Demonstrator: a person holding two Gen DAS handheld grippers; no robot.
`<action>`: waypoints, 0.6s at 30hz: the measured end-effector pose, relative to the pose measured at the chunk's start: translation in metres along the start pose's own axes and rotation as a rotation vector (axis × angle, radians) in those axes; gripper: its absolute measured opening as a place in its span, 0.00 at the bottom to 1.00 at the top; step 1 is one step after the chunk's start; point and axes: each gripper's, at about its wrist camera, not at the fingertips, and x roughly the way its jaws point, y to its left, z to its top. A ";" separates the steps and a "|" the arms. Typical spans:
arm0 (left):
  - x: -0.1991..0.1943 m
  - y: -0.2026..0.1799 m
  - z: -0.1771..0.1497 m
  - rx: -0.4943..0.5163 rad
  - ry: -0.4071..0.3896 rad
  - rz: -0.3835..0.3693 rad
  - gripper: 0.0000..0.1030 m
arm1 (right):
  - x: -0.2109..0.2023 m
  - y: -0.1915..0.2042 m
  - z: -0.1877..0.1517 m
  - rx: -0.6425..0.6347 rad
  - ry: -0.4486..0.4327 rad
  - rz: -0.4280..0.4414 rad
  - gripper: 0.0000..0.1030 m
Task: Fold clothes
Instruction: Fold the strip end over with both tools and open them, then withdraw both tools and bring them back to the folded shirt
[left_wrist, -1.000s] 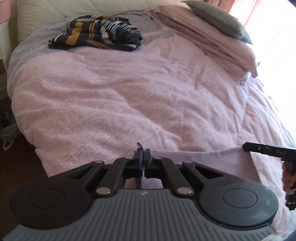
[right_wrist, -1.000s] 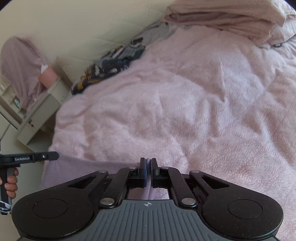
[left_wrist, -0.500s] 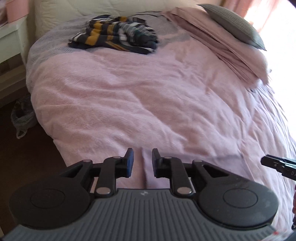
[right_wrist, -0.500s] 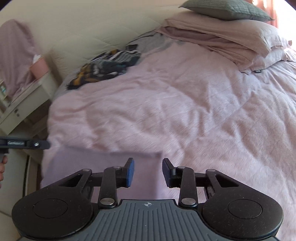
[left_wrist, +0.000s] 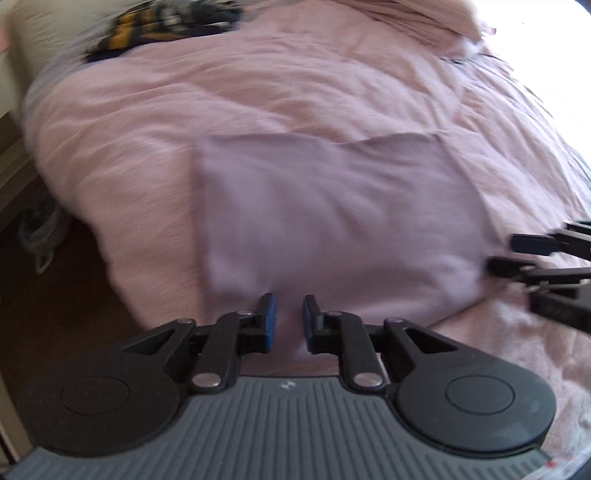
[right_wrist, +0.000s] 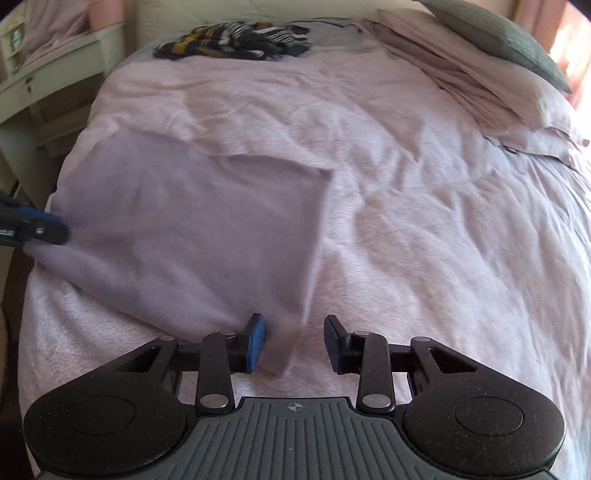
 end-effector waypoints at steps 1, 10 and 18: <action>-0.006 0.010 -0.002 -0.035 0.005 0.026 0.12 | -0.008 -0.001 0.001 0.011 -0.017 -0.002 0.30; -0.027 0.013 -0.013 -0.086 0.120 0.042 0.15 | 0.011 0.009 -0.004 0.098 0.219 0.055 0.30; -0.067 0.014 -0.004 -0.147 0.237 0.108 0.27 | -0.058 -0.007 0.017 0.276 0.154 0.216 0.56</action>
